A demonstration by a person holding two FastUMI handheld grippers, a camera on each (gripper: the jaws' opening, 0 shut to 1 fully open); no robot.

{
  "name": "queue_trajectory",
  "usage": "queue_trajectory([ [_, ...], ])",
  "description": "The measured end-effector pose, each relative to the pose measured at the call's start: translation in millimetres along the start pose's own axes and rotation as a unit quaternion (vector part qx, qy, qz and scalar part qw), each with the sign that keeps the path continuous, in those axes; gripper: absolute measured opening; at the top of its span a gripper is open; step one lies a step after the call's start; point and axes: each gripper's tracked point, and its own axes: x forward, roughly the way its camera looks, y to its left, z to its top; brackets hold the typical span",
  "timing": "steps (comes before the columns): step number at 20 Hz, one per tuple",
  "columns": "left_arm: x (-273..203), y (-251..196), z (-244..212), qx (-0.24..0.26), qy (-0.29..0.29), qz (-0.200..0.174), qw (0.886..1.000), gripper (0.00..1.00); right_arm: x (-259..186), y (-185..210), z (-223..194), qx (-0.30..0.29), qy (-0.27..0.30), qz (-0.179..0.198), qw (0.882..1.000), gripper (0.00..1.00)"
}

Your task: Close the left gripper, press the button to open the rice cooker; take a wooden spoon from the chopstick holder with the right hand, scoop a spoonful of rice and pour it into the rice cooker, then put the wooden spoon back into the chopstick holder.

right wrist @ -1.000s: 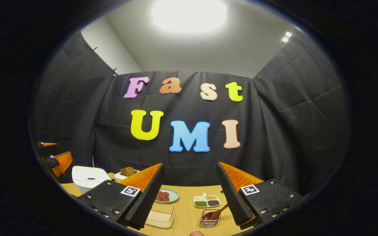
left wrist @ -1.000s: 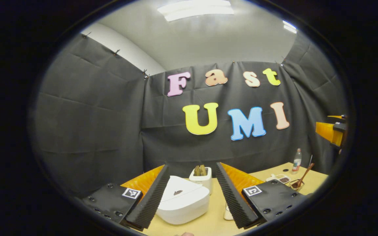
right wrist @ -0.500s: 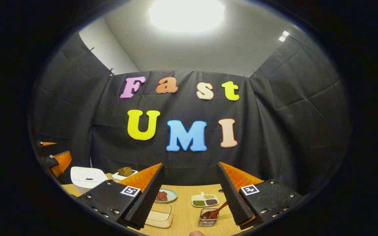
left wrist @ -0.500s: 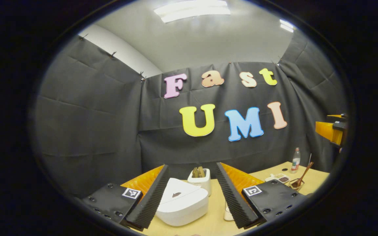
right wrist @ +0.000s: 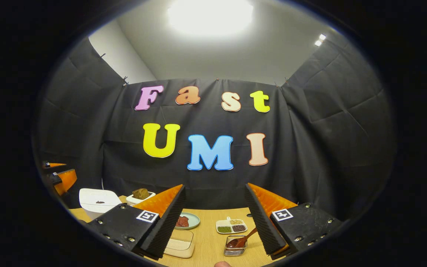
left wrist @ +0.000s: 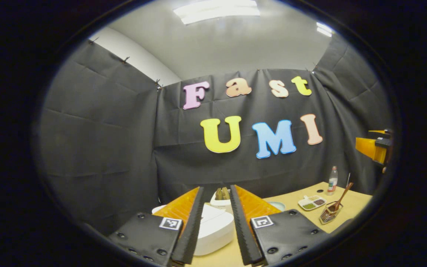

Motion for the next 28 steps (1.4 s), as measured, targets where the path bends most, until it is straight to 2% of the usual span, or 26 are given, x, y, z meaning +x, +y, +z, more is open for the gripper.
queue_trajectory([
  [1,0.8,-1.4,0.2,0.0,0.0,-0.004,1.0,0.45,0.2,0.2,-0.9,0.0,0.0,0.001,1.0,0.95],
  [2,-0.8,-3.8,-2.2,0.0,0.002,-0.008,1.0,0.43,1.3,0.5,-1.5,-0.001,0.001,0.002,1.0,0.95],
  [3,-1.5,-4.7,-1.3,-0.001,0.002,-0.01,1.0,0.34,1.2,1.3,-2.0,-0.002,0.002,0.002,1.0,0.95],
  [4,2.8,4.1,-1.5,0.001,0.002,0.0,1.0,0.35,1.5,2.1,-1.7,-0.003,0.003,0.003,1.0,0.95],
  [5,3.0,3.9,-2.7,-0.005,0.004,-0.003,1.0,0.18,1.4,2.4,-2.5,-0.003,0.003,0.003,1.0,0.95],
  [6,3.1,1.0,-5.7,-0.009,0.01,-0.005,1.0,0.12,1.2,2.6,-1.6,-0.004,0.002,0.004,1.0,0.95],
  [8,4.2,2.4,-11.2,-0.016,0.018,-0.009,1.0,0.13,1.1,3.7,-1.2,-0.006,0.002,0.005,1.0,0.95],
  [9,-0.4,16.9,-7.9,-0.015,0.015,0.011,1.0,0.13,0.2,3.9,-1.9,-0.007,0.003,0.005,1.0,0.95],
  [10,2.4,19.6,-12.7,-0.02,0.015,0.014,1.0,0.11,0.6,4.0,-1.9,-0.008,0.003,0.004,1.0,0.96],
  [18,40.0,41.4,-34.4,-0.041,0.042,-0.006,0.998,0.09,-3.4,8.3,-3.0,-0.011,0.008,-0.01,1.0,0.95],
  [28,105.8,65.2,-88.5,-0.057,0.088,-0.04,0.994,0.09,-12.8,6.0,-6.6,-0.023,0.015,-0.062,0.998,0.95],
])
